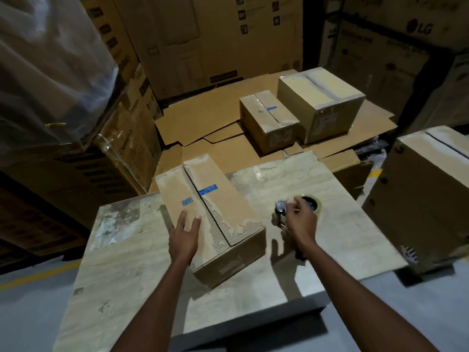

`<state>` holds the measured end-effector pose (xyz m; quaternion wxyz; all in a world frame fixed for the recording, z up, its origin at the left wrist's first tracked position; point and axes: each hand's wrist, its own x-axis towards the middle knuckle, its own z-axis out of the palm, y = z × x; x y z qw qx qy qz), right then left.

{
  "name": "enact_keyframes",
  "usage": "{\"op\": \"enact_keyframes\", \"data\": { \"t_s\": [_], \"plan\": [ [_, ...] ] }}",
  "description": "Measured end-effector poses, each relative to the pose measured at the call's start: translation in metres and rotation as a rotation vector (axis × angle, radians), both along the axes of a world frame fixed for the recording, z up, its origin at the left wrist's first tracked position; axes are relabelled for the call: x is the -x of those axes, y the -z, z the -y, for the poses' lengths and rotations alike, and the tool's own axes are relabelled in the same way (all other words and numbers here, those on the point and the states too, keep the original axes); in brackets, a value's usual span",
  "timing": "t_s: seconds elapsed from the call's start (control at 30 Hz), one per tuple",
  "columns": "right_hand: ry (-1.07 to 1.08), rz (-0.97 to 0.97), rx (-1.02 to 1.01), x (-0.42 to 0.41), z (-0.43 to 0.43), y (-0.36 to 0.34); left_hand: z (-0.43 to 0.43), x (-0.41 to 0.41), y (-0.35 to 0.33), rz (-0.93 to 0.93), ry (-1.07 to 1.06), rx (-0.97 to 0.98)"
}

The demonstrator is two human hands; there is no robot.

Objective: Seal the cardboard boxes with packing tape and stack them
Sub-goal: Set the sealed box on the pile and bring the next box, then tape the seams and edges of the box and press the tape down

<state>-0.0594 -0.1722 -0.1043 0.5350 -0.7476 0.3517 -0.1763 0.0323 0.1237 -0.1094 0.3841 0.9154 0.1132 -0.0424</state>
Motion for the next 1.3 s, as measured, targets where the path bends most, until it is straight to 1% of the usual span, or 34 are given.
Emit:
{"op": "enact_keyframes", "data": {
  "t_s": [0.07,0.13,0.17,0.23,0.3,0.4,0.47,0.57,0.7,0.93,1.0,1.07,1.1,1.17,1.23,1.3],
  "plan": [
    [0.161,-0.063,-0.095,0.016,0.027,0.007,0.000,0.002,0.002,-0.004,-0.012,-0.011],
    [0.229,-0.162,-0.167,0.028,0.054,0.024,-0.001,0.003,0.004,-0.008,-0.018,-0.020],
    [0.226,-0.230,-0.216,0.031,0.066,0.036,-0.002,0.003,0.005,-0.009,-0.018,-0.021],
    [0.180,-0.331,-0.390,0.034,0.079,0.058,-0.003,0.003,0.004,-0.004,-0.008,-0.021],
    [0.138,-0.350,-0.597,0.038,0.080,0.069,-0.002,0.002,0.004,-0.006,0.004,-0.038],
    [0.119,-0.360,-0.751,0.036,0.080,0.075,-0.003,0.000,0.004,-0.008,0.015,-0.069],
    [0.102,-0.364,-0.897,0.032,0.081,0.076,-0.002,-0.001,0.005,-0.003,0.016,-0.078],
    [0.012,-0.330,-1.124,0.027,0.078,0.073,-0.002,-0.001,0.005,0.002,0.030,-0.099],
    [-0.028,-0.304,-1.206,0.018,0.077,0.086,-0.001,-0.001,0.006,0.010,0.025,-0.103],
    [0.012,0.030,-1.497,0.011,0.060,0.103,-0.009,-0.004,0.011,0.028,0.042,-0.069],
    [0.030,0.088,-1.553,0.010,0.059,0.107,-0.008,-0.001,0.009,0.035,0.038,-0.046],
    [-0.048,0.090,-1.559,0.009,0.061,0.108,-0.006,0.001,0.004,0.048,0.044,-0.073],
    [-0.102,0.079,-1.563,0.009,0.062,0.109,-0.008,0.000,0.003,0.053,0.076,-0.121],
    [-0.167,0.070,-1.608,0.011,0.066,0.108,-0.019,-0.007,0.005,0.071,0.201,-0.277],
    [-0.157,0.076,-1.638,0.013,0.070,0.106,-0.037,-0.017,0.007,0.100,0.358,-0.399],
    [-0.117,0.080,-1.652,0.014,0.072,0.104,-0.055,-0.026,0.002,0.124,0.501,-0.440]
  ]
}}
